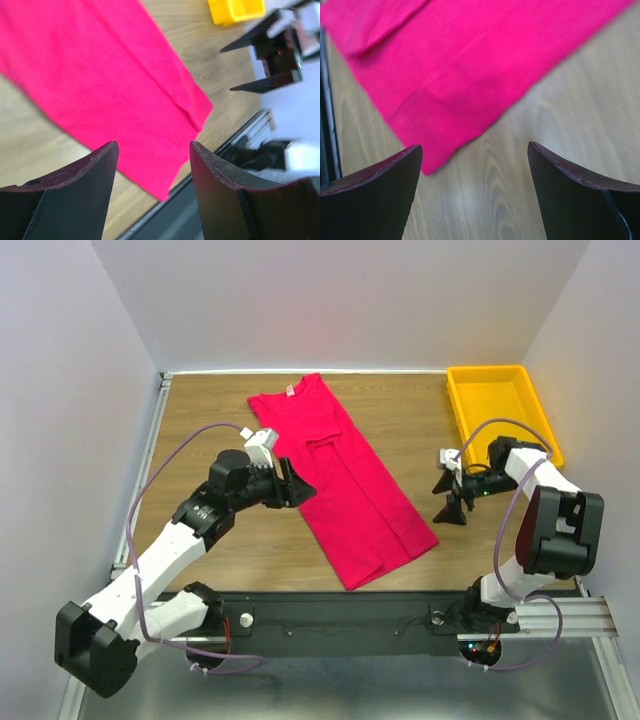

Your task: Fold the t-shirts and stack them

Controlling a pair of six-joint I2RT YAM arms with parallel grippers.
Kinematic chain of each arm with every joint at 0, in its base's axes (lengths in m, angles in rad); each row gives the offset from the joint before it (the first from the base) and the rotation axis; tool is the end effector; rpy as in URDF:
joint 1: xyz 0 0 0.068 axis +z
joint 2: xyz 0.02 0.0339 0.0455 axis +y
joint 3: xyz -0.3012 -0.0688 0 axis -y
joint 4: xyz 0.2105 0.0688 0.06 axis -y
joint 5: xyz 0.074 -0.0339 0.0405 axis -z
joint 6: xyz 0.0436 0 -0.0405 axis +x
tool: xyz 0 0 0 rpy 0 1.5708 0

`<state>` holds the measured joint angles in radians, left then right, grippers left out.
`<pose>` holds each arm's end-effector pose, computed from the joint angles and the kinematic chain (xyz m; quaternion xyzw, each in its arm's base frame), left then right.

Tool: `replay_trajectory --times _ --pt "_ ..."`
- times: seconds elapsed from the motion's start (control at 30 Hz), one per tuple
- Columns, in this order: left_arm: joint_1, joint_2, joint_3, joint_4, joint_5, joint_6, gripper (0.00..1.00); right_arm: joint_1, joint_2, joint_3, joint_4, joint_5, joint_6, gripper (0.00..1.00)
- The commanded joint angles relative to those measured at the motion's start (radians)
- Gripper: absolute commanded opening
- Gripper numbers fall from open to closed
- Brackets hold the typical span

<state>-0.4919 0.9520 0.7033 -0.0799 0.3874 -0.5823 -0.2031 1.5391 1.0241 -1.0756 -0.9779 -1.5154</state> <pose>0.1441 -0.0959 0.3283 0.0758 0.8023 -0.4267 0.4105 0.2240 -0.0092 0.2647 -0.5349 0.7023 0.3133 0.3500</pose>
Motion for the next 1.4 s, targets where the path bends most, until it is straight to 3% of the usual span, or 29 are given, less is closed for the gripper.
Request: replay_trajectory --times 0.0,0.2,0.33,0.5,0.8,1.0,1.37 --pt "-0.118 -0.021 0.062 0.003 -0.037 0.248 0.7 -0.001 0.055 0.059 -0.313 0.018 -0.476 0.91" --pt "-0.331 0.022 0.09 0.022 -0.11 0.389 0.7 0.002 0.027 0.071 -0.242 0.031 -0.355 0.89" --pt "-0.578 0.123 0.09 0.051 -0.215 0.443 0.7 0.004 0.007 0.05 -0.242 0.096 -0.37 0.89" --pt "-0.752 0.247 0.082 0.11 -0.332 0.437 0.68 0.004 -0.031 -0.015 -0.245 0.113 -0.402 0.89" --pt "-0.856 0.461 0.113 0.178 -0.426 0.388 0.66 0.004 -0.071 -0.087 -0.21 0.084 -0.362 0.89" --pt "-0.898 0.614 0.162 0.141 -0.486 0.366 0.65 0.002 -0.086 -0.101 -0.182 0.088 -0.307 0.89" --pt "-0.924 0.683 0.194 0.048 -0.614 0.349 0.6 0.004 -0.094 -0.105 -0.17 0.088 -0.285 0.89"
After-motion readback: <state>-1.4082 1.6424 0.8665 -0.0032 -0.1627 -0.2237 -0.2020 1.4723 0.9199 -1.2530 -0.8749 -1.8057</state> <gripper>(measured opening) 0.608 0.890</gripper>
